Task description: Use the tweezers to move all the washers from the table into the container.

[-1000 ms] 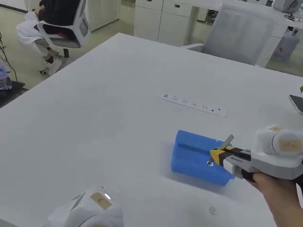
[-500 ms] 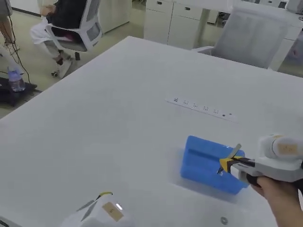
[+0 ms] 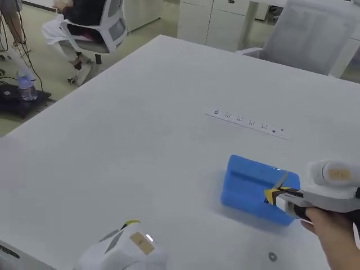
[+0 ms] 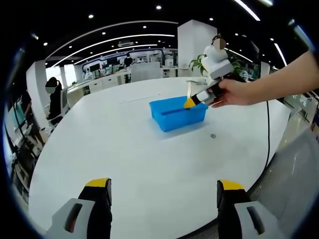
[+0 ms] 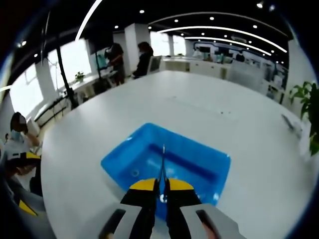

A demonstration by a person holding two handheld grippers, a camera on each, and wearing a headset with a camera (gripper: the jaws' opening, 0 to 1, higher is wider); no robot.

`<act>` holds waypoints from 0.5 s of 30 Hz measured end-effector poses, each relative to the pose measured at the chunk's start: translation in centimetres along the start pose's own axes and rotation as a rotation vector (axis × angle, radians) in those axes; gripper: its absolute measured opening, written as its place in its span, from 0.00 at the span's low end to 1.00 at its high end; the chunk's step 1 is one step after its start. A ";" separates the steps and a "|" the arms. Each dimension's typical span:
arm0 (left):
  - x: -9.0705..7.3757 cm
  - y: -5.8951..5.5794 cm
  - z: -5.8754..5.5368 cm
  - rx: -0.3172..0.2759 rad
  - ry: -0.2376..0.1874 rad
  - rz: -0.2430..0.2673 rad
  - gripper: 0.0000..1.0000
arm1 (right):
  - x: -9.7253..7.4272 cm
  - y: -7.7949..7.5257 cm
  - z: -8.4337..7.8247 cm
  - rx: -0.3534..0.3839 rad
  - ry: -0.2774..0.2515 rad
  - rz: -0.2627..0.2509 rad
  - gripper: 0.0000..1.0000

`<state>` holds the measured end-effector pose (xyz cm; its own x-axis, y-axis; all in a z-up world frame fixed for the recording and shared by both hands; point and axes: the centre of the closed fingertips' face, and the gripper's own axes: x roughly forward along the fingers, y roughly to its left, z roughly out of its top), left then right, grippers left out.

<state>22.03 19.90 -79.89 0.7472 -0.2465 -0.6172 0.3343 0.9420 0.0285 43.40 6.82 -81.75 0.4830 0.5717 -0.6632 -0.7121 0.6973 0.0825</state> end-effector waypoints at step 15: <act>0.0 0.1 0.1 -0.001 -0.003 0.004 0.88 | -0.3 -0.3 -0.2 0.032 -0.015 -0.015 0.03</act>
<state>22.11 19.96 -79.85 0.7505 -0.2433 -0.6144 0.3305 0.9433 0.0302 43.36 6.39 -81.78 0.5015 0.5674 -0.6531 -0.6883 0.7191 0.0962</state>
